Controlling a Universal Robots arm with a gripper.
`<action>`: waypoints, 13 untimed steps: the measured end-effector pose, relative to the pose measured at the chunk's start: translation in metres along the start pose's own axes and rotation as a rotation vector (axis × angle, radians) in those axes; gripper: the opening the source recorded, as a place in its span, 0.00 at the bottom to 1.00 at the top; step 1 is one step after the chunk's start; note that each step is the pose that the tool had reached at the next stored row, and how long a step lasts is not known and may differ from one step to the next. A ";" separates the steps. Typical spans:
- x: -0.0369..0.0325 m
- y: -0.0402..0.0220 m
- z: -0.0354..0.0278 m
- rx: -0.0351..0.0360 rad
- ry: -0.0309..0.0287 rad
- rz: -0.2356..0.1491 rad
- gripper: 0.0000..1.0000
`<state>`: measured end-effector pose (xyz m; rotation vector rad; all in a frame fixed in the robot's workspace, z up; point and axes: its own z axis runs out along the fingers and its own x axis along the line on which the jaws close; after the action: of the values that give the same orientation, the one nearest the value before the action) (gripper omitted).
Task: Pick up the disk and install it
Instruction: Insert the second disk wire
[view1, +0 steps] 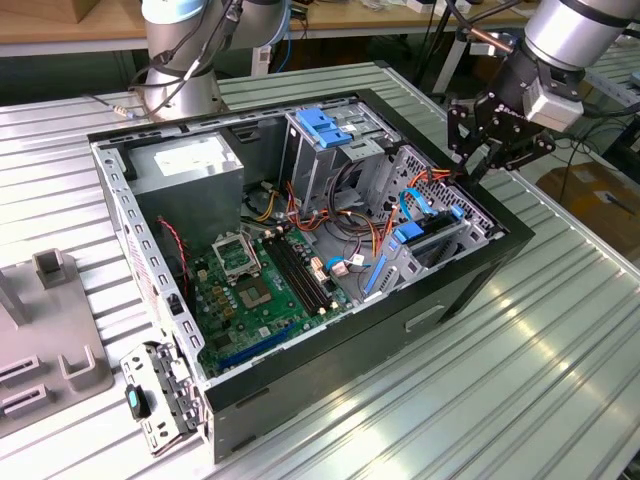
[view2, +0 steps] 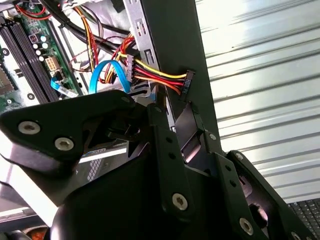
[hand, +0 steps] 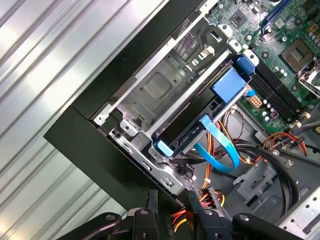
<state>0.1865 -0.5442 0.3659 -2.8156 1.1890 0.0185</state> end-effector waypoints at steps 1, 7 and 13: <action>0.0007 -0.0017 0.0002 -0.0003 -0.0006 -0.008 0.36; 0.0010 -0.0024 0.0004 -0.0041 -0.0070 -0.094 0.36; -0.0014 -0.0075 0.0015 -0.0092 -0.0154 -0.208 0.36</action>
<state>0.1909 -0.5379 0.3650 -2.9258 0.8896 0.0320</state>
